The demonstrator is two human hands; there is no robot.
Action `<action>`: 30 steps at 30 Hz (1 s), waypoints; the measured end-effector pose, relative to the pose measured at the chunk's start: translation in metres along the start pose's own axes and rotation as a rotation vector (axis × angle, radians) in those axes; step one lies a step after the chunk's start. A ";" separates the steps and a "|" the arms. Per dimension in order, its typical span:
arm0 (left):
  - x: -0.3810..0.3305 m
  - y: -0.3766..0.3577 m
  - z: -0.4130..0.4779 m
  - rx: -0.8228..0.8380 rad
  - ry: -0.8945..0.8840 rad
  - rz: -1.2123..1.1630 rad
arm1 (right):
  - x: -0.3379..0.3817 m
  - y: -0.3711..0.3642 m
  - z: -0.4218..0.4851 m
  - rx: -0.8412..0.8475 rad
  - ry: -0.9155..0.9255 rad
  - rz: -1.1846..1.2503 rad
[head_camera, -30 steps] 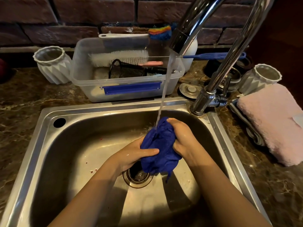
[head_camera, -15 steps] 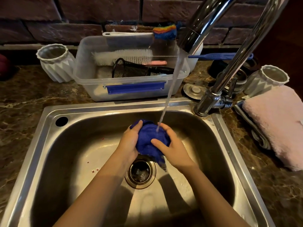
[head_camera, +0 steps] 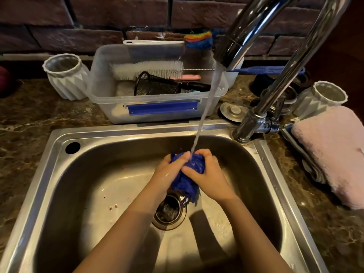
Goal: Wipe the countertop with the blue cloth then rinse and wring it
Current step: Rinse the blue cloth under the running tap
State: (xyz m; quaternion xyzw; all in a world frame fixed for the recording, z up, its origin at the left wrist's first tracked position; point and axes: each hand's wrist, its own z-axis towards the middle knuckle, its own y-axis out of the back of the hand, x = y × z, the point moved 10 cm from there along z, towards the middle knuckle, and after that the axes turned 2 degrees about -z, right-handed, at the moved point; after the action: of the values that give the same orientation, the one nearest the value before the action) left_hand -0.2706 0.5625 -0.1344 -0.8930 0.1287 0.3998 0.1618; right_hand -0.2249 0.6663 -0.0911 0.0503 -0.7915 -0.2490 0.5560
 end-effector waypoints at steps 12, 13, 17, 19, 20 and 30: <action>0.038 -0.016 0.008 -0.043 0.054 -0.035 | -0.008 0.011 0.016 -0.351 -0.179 -0.399; 0.034 -0.011 0.009 -0.095 0.011 0.093 | -0.018 0.016 0.018 -0.350 -0.223 -0.397; 0.020 0.000 0.016 -0.086 0.020 0.068 | -0.009 -0.001 0.002 -0.216 -0.097 -0.389; 0.026 -0.004 0.020 -0.020 0.108 -0.163 | 0.020 -0.022 -0.015 -0.131 0.024 -0.419; 0.024 -0.010 0.019 0.024 0.095 -0.253 | 0.031 -0.029 -0.020 -0.127 0.065 -0.456; 0.038 -0.005 0.009 -0.032 0.128 -0.219 | -0.034 -0.002 0.018 -0.204 -0.173 -0.159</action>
State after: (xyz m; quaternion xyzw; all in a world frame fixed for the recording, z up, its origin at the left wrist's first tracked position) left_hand -0.2502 0.5669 -0.1681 -0.9279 0.0341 0.3238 0.1816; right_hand -0.2287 0.6822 -0.1253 0.0345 -0.8003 -0.3750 0.4666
